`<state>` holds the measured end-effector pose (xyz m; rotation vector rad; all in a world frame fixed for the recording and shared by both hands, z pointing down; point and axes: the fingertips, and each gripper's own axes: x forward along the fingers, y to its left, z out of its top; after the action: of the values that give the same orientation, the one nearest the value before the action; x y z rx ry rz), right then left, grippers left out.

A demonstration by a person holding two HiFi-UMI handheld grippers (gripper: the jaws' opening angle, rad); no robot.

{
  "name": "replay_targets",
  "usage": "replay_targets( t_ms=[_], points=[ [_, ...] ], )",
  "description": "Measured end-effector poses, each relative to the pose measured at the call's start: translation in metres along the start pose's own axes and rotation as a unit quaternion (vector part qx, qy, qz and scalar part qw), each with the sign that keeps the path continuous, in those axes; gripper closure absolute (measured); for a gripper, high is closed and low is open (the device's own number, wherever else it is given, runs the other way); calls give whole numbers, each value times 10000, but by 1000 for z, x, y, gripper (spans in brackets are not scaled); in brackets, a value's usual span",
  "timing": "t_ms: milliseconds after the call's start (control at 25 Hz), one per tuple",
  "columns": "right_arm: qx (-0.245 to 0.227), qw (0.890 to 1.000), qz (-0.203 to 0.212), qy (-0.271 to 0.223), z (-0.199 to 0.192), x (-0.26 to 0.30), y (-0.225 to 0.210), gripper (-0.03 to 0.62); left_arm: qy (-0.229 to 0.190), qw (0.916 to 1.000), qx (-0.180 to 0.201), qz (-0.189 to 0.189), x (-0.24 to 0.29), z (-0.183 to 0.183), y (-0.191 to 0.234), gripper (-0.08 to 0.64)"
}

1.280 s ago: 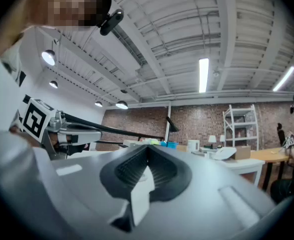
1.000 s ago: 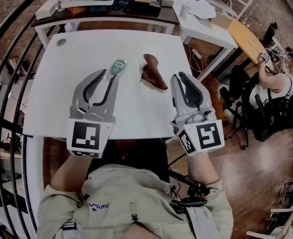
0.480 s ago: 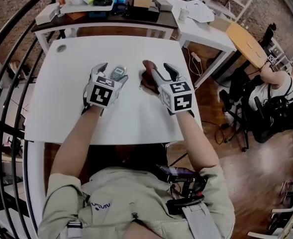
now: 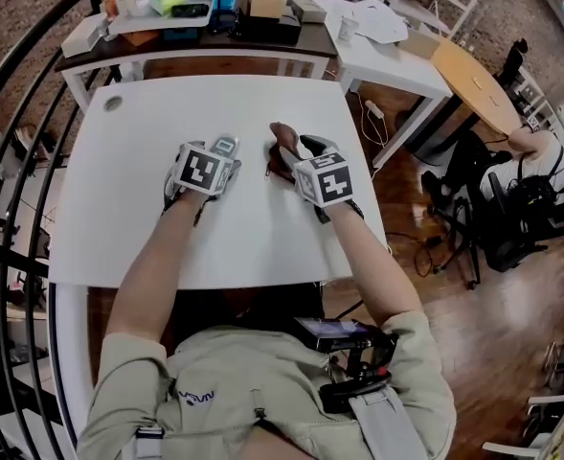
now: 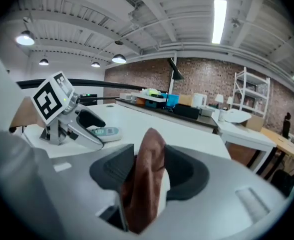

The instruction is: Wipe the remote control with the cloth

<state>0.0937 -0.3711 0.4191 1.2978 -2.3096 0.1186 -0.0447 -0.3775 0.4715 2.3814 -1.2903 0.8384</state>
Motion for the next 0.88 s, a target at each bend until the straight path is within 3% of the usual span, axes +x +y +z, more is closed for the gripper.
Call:
replay_targets(
  t_ms=[160,320,480,600,720,880],
  points=[
    [27,9996,200,200,-6,7,6,411,256,9996,-141,22,4,0,7,172],
    [71,9988,339,348,-15,13,11,411,327,9993,-159,-42,5,0,9,270],
    [-7,9975,369,602,-26,16,14,390,231,9997,-70,101,1,-1,10,272],
    [1,9962,306,817,-38,18,12,390,-47,9996,-3,290,-4,1,10,272],
    [-57,9962,203,842,-40,18,9,503,-486,9984,96,254,-15,7,-2,273],
    [-116,9983,110,553,-28,11,10,518,-1003,9926,541,410,-37,16,-14,273]
  ],
)
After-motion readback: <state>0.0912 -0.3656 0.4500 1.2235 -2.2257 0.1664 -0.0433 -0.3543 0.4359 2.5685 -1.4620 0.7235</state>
